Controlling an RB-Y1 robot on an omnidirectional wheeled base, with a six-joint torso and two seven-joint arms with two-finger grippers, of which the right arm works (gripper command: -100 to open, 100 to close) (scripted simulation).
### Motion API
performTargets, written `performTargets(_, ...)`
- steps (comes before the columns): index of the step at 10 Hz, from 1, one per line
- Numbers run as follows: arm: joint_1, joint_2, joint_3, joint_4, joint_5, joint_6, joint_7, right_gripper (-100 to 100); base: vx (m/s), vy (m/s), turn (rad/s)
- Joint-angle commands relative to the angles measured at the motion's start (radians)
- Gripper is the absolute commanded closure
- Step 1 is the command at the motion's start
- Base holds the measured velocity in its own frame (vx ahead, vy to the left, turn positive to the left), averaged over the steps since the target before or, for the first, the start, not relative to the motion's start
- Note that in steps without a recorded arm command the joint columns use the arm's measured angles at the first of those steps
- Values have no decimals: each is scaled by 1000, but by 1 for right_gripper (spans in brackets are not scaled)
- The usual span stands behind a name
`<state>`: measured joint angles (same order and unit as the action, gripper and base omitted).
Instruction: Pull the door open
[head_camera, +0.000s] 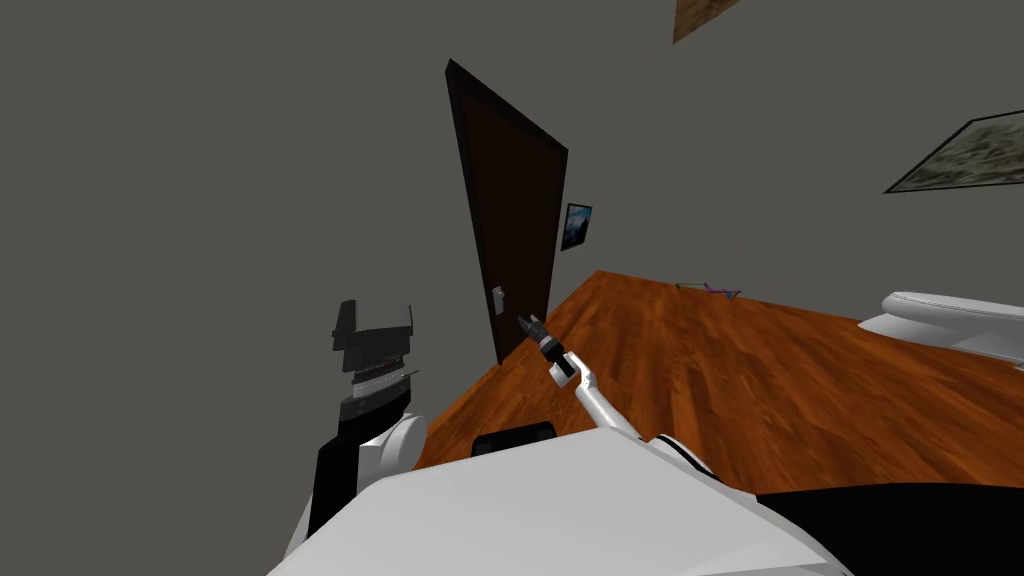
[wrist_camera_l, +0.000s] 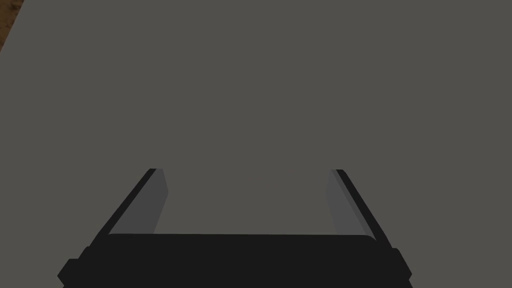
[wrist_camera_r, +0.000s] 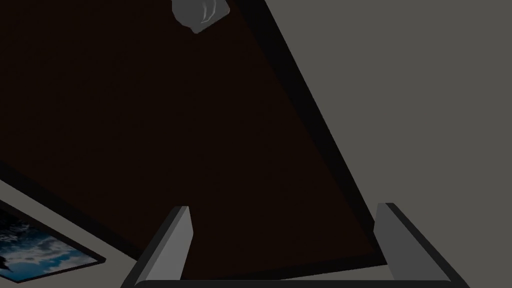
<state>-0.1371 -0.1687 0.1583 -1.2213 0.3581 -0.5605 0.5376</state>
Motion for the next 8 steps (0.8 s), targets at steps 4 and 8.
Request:
performTargets(4, -68, -13, 21, 113, 27, -20, 70, -100, 96, -10, 17)
performTargets(8, -121, -23, 37, 203, 49, -36, 125, -100, 96, -11, 15)
